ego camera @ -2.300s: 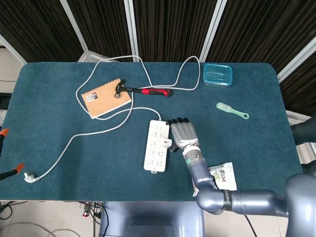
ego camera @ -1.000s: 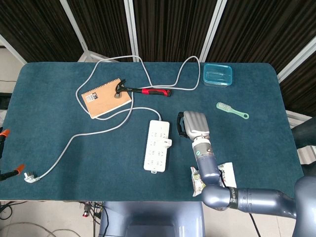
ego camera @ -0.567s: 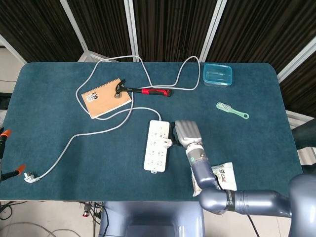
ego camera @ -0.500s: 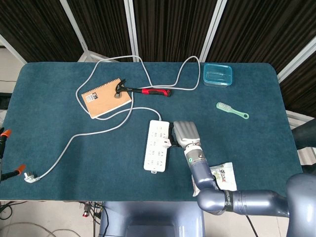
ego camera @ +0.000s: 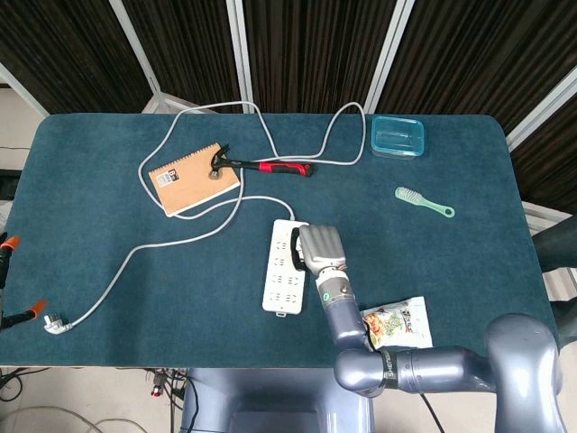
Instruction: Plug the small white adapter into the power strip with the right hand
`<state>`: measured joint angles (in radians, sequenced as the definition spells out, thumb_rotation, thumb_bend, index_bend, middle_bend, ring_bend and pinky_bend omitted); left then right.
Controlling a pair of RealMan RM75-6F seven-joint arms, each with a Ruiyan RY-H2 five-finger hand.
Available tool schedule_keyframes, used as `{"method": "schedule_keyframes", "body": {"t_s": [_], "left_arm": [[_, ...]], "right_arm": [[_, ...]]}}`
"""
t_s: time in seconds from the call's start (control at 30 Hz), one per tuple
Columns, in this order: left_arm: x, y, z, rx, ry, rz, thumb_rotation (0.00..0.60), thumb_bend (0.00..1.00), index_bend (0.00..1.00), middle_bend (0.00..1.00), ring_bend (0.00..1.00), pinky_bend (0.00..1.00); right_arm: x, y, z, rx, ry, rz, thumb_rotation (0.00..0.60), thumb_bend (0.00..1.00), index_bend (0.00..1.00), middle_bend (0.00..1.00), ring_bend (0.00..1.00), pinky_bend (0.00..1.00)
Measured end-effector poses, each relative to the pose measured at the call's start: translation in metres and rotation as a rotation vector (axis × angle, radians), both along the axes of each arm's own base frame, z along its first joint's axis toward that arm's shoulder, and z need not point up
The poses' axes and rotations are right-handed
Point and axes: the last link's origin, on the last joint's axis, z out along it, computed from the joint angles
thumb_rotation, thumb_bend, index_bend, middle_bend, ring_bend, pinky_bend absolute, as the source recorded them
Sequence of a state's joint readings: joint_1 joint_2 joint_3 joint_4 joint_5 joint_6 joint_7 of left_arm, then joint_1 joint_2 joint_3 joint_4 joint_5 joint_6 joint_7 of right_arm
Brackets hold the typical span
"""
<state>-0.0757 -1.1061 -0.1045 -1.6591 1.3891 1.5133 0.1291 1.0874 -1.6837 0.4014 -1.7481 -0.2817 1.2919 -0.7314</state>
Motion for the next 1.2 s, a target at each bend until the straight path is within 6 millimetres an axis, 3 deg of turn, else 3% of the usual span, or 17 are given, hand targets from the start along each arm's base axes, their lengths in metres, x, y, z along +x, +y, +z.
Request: {"method": "schedule_keyframes", "body": {"t_s": [0.47,1.2], "left_arm": [[-0.001,0.000,0.003,0.012,-0.006,-0.001,0.600,0.07,0.09,0.00,0.00,0.00],[-0.001,0.001,0.002,0.004,-0.006,0.002,0.600,0.07,0.09,0.00,0.00,0.00]], "right_arm": [[-0.003,-0.007,-0.022,-0.011,-0.013,-0.048,0.600,0.76,1.00,0.91,0.90,1.00],[0.000,-0.005,-0.032,0.006,-0.018,-0.046,0.600,0.76,1.00,0.91,0.90,1.00]]}}
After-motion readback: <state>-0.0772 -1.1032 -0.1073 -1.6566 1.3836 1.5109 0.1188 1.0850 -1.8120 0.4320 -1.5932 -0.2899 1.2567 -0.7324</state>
